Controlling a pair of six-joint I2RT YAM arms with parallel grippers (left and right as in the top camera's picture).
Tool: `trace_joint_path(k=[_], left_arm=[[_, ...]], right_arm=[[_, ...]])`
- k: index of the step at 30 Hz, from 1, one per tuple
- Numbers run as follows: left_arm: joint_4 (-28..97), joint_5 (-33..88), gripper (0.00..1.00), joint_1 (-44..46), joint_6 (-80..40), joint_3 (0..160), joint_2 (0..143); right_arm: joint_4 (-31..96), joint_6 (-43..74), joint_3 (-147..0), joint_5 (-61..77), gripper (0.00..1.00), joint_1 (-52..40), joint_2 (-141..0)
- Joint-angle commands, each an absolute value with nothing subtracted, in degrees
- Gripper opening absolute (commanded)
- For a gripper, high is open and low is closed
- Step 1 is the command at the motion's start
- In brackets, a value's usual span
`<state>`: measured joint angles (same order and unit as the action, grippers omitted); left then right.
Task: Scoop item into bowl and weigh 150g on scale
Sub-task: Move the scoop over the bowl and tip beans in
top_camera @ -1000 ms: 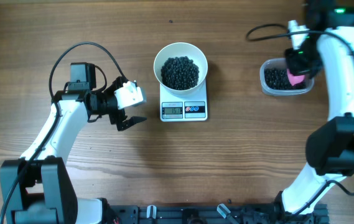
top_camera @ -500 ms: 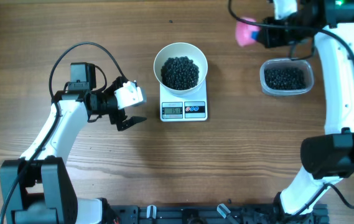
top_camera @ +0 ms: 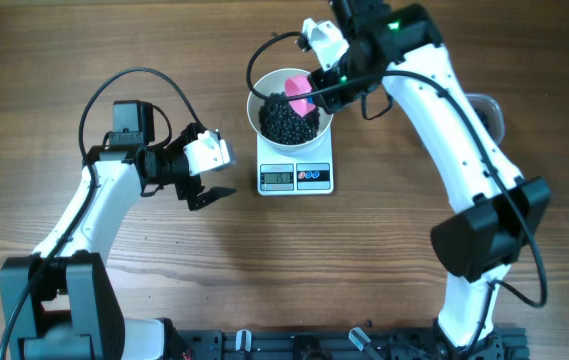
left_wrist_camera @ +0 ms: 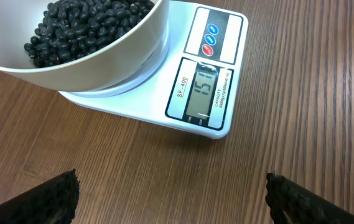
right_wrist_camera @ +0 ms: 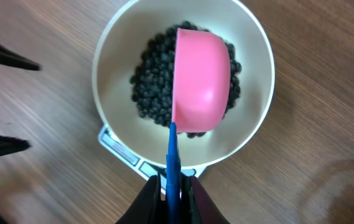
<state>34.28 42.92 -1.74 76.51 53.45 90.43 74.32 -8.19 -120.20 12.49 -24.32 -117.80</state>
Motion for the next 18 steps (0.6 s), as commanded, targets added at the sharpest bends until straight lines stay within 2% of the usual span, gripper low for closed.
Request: trace_joint_path(k=[1,18], left_arm=[[34.24,43.35,1.0,-2.04,77.58,53.25,89.58],[34.24,43.35,1.0,-2.04,77.58,53.25,89.58]], right_arm=[[74.13,-9.02,-120.4,6.74,0.04,-24.75,-120.36],[72.66,-9.02,-120.4,9.04,0.04,-24.97,-123.24]])
